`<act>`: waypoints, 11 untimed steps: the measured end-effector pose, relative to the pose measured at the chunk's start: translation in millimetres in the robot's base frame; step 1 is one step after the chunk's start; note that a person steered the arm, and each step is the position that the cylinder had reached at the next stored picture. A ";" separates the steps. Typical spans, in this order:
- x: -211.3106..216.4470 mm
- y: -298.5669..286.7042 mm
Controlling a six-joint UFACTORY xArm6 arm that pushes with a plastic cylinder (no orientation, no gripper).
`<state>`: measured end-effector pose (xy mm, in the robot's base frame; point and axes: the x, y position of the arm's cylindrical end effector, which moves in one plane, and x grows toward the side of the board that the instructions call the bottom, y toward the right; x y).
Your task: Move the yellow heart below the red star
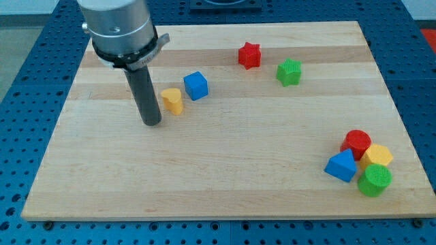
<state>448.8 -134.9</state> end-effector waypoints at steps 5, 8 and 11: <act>-37.6 48.8; -37.7 125.4; -46.5 182.0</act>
